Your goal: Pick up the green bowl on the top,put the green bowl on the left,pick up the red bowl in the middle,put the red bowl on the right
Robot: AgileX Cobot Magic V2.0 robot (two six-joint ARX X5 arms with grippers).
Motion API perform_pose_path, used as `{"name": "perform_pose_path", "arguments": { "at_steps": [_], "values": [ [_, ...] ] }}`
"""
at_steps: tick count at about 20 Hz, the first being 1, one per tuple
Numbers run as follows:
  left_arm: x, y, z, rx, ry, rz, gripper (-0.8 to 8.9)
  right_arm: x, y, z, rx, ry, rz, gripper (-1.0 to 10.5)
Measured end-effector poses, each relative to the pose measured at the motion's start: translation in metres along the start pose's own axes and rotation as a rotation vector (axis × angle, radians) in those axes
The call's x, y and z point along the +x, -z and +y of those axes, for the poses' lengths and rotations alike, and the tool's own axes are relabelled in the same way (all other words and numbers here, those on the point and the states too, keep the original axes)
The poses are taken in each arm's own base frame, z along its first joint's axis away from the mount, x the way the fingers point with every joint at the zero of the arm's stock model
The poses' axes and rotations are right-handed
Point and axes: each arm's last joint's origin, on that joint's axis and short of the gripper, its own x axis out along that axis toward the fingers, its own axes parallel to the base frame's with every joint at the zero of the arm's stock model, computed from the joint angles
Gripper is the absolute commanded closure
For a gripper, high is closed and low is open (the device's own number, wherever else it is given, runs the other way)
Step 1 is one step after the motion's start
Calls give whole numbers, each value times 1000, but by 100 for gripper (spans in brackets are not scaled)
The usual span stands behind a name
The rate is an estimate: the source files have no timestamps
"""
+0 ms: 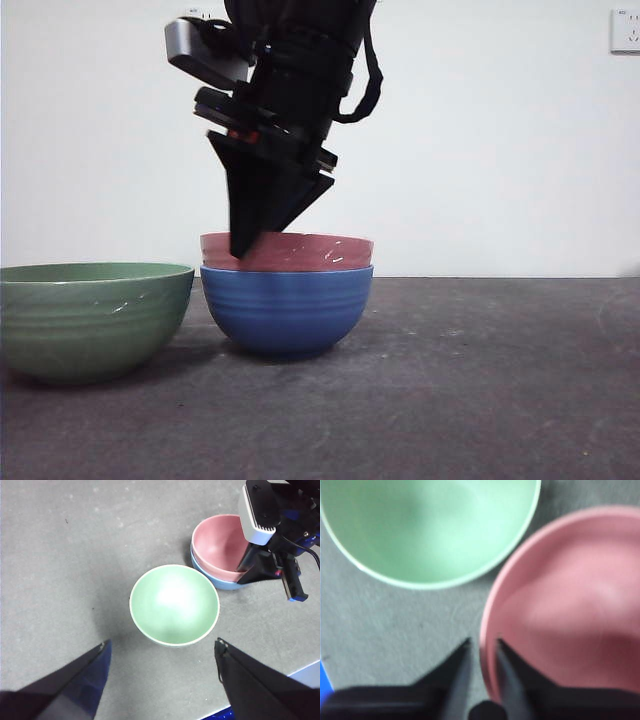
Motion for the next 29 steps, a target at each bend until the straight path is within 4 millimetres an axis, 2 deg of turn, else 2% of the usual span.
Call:
{"name": "perform_pose_path", "arguments": {
  "at_steps": [7, 10, 13, 17, 19, 22, 24, 26, 29],
  "values": [
    [0, 1, 0, -1, 1, 9, 468, 0, -2, 0, -19, 6, -7, 959],
    [0, 1, 0, -1, 1, 6, 468, -8, -2, 1, -20, 11, -22, 958],
    [0, -3, 0, 1, -1, -31, 468, -31, -3, 5, -30, 29, -77, 958],
    [-1, -12, 1, 6, -5, -122, 468, -83, 1, 15, -31, 88, -180, 959],
    [-1, -16, 1, 9, -7, -167, 469, -112, 12, 18, 10, 163, -180, 959],
    [-1, -22, 1, 11, -10, -214, 469, -159, 41, 21, 124, 287, -143, 959],
    [0, -23, 1, 11, -9, -213, 469, -177, 60, 18, 216, 364, -113, 959],
    [5, -25, 1, 10, -6, -195, 469, -179, 78, 17, 299, 422, -96, 959],
    [12, -29, 1, 11, 17, -177, 469, -156, 97, 23, 375, 410, -82, 959]
  ]
}}
